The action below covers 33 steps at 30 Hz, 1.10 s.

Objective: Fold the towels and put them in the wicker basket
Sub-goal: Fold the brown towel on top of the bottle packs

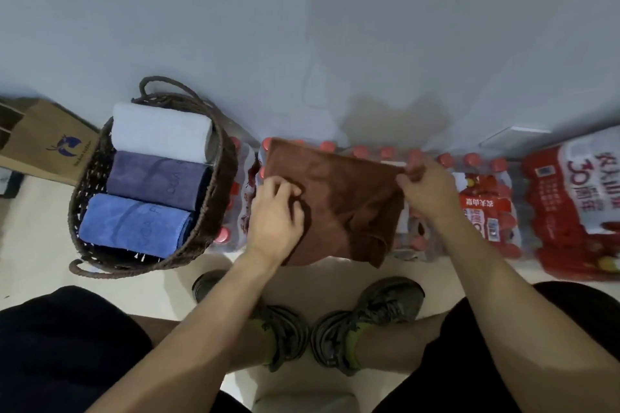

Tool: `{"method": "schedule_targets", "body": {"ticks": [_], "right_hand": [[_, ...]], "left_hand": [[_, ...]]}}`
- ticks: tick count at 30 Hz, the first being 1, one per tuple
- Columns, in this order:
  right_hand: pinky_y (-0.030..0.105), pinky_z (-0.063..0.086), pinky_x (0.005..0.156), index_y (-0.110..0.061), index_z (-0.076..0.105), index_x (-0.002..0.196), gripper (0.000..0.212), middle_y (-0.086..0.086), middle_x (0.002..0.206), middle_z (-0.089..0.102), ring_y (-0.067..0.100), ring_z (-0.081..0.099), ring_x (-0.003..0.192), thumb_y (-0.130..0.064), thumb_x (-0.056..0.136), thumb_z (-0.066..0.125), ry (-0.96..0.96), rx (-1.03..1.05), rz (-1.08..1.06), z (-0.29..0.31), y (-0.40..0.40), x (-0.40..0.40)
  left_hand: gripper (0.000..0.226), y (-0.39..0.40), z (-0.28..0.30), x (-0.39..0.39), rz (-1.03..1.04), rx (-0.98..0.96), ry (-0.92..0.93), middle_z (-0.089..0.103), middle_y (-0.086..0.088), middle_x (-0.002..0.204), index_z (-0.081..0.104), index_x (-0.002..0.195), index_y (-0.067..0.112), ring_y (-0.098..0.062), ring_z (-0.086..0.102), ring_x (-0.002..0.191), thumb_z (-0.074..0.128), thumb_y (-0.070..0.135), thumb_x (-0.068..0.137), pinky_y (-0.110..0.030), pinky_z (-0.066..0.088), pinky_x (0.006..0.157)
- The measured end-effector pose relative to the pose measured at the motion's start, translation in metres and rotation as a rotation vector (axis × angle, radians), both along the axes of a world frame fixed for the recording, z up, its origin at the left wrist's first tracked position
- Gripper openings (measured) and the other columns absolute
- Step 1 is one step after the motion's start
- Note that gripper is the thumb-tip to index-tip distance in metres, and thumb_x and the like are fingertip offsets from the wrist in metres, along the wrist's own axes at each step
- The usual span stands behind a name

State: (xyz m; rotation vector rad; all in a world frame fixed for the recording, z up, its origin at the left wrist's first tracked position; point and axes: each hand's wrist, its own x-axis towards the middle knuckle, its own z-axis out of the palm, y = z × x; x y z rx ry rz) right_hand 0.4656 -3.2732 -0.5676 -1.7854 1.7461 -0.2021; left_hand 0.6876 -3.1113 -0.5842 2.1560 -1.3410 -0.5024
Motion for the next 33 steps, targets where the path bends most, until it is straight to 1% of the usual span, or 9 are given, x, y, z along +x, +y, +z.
{"method": "schedule_targets", "body": {"ticks": [4, 7, 10, 15, 18, 21, 26, 30, 33], "right_hand": [[0.035, 0.050, 0.077, -0.008, 0.069, 0.090, 0.031, 0.009, 0.088, 0.070, 0.030, 0.065, 0.090, -0.039, 0.092, 0.063, -0.077, 0.203, -0.169, -0.010, 0.021, -0.029], [0.027, 0.041, 0.057, -0.011, 0.064, 0.074, 0.048, 0.002, 0.071, 0.065, 0.026, 0.065, 0.077, -0.058, 0.081, 0.069, -0.034, 0.169, -0.182, -0.023, 0.034, -0.018], [0.030, 0.048, 0.065, -0.017, 0.059, 0.092, 0.059, -0.004, 0.088, 0.060, 0.022, 0.061, 0.083, -0.069, 0.068, 0.071, 0.083, 0.117, -0.161, -0.033, 0.049, -0.005], [0.032, 0.042, 0.073, -0.015, 0.054, 0.107, 0.050, 0.002, 0.104, 0.050, 0.030, 0.060, 0.098, -0.049, 0.078, 0.075, 0.069, 0.084, -0.144, -0.040, 0.045, -0.004], [0.027, 0.037, 0.070, -0.013, 0.057, 0.105, 0.041, 0.000, 0.098, 0.055, 0.026, 0.061, 0.098, -0.045, 0.084, 0.072, 0.007, 0.110, -0.161, -0.036, 0.043, -0.008], [0.024, 0.032, 0.058, -0.019, 0.057, 0.089, 0.035, -0.007, 0.084, 0.057, 0.020, 0.063, 0.089, -0.053, 0.085, 0.066, -0.027, 0.085, -0.128, -0.023, 0.047, -0.010], [0.029, 0.038, 0.058, -0.031, 0.049, 0.080, 0.056, -0.017, 0.080, 0.051, 0.012, 0.053, 0.078, -0.078, 0.057, 0.069, 0.045, 0.288, 0.047, -0.005, 0.063, -0.011], [0.030, 0.048, 0.069, -0.025, 0.059, 0.089, 0.037, -0.005, 0.092, 0.063, 0.018, 0.062, 0.084, -0.052, 0.072, 0.077, 0.118, 0.230, 0.163, -0.019, 0.083, -0.016], [0.025, 0.050, 0.079, -0.021, 0.070, 0.092, 0.012, 0.000, 0.099, 0.068, 0.018, 0.065, 0.092, -0.029, 0.083, 0.073, 0.006, 0.232, 0.141, -0.021, 0.088, -0.023]], "left_hand": [[0.051, -0.057, -0.020, 0.013, -0.247, 0.192, -0.140, 0.037, -0.017, 0.149, 0.050, 0.139, 0.011, -0.037, 0.034, 0.137, 0.057, 0.022, 0.089, -0.047, 0.029, 0.115], [0.063, -0.067, -0.036, 0.018, -0.329, 0.329, -0.248, 0.011, -0.013, 0.163, 0.028, 0.153, 0.017, -0.033, 0.011, 0.149, 0.048, 0.034, 0.096, -0.041, 0.011, 0.122], [0.066, -0.065, -0.039, 0.018, -0.280, 0.350, -0.290, 0.006, -0.012, 0.164, 0.023, 0.155, 0.019, -0.030, 0.005, 0.150, 0.046, 0.038, 0.096, -0.039, 0.007, 0.122], [0.067, -0.087, -0.020, -0.001, -0.125, 0.480, -0.236, 0.018, -0.017, 0.158, 0.033, 0.147, 0.015, -0.036, 0.015, 0.146, 0.056, 0.029, 0.085, -0.046, 0.018, 0.118], [0.049, -0.115, -0.008, -0.029, -0.292, 0.300, -0.250, 0.045, -0.013, 0.139, 0.049, 0.134, 0.011, -0.034, 0.038, 0.130, 0.055, 0.021, 0.086, -0.045, 0.036, 0.105], [0.036, -0.147, -0.002, -0.059, -0.572, 0.176, -0.166, 0.059, -0.011, 0.120, 0.058, 0.124, 0.010, -0.032, 0.051, 0.115, 0.057, 0.016, 0.088, -0.044, 0.041, 0.097], [0.038, -0.185, -0.020, -0.084, -0.652, 0.238, -0.147, 0.059, -0.012, 0.118, 0.060, 0.122, 0.010, -0.031, 0.049, 0.113, 0.068, 0.025, 0.088, -0.039, 0.039, 0.098], [0.036, -0.197, -0.032, -0.089, -0.588, 0.243, -0.128, 0.060, -0.009, 0.112, 0.064, 0.113, 0.014, -0.029, 0.050, 0.109, 0.075, 0.029, 0.082, -0.034, 0.038, 0.093], [0.021, -0.202, -0.035, -0.092, -0.537, 0.268, -0.118, 0.062, -0.008, 0.108, 0.069, 0.098, 0.018, -0.029, 0.052, 0.107, 0.076, 0.025, 0.080, -0.031, 0.038, 0.090]]}}
